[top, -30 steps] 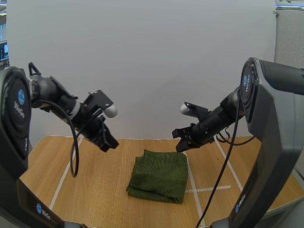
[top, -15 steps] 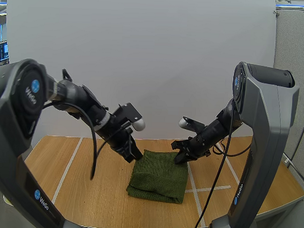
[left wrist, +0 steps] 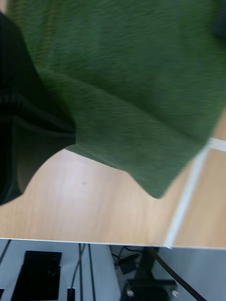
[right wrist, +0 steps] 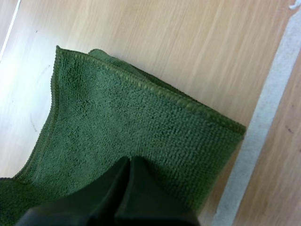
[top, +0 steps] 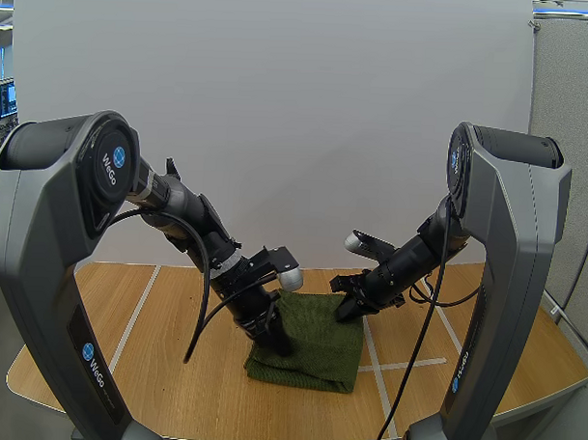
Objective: Fold the towel
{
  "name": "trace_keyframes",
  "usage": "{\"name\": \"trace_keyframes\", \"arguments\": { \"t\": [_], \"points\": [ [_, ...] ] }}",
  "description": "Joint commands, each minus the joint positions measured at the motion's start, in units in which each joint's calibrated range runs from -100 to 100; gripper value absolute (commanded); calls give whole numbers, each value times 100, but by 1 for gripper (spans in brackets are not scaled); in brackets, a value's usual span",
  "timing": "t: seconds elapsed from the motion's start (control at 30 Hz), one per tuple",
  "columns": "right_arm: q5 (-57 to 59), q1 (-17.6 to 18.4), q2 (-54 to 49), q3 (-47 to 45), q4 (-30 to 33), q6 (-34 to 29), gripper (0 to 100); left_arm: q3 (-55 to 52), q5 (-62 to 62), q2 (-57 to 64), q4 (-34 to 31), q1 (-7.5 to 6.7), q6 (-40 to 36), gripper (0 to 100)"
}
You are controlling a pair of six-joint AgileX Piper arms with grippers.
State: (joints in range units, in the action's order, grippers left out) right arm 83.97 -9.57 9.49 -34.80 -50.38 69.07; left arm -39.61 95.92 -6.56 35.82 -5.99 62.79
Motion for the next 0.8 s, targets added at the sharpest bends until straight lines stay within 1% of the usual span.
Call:
{"name": "trace_keyframes", "arguments": {
  "t": [0.0,0.07,0.13,0.2,0.3,0.37,0.5,0.57,0.67,0.77],
  "points": [
    [44,5,-22,-27,-29,60,0,-450,-825,-20,-734,-17,-341,0],
    [44,5,-22,-27,-29,60,0,-692,-1098,-20,-734,-17,-285,0],
    [44,5,-22,-27,-29,60,0,-805,-799,-20,-644,-17,-136,0],
    [44,5,-22,-27,-29,60,0,-804,-154,28,-343,-9,56,0],
    [44,5,-22,-27,-29,60,0,-791,100,334,117,-9,229,0],
    [64,5,-20,-27,-34,60,0,-760,-324,622,309,-9,271,0],
    [126,5,-20,-27,-34,60,0,-749,-2146,1050,406,-9,271,0],
    [126,5,-20,-27,-34,60,0,-749,-2810,1076,418,-9,278,0],
    [126,5,-20,-27,-34,60,0,-733,-3279,1026,428,-9,304,0],
    [126,5,-20,-27,-34,60,0,-569,-3260,820,492,-19,304,0]
  ]
}}
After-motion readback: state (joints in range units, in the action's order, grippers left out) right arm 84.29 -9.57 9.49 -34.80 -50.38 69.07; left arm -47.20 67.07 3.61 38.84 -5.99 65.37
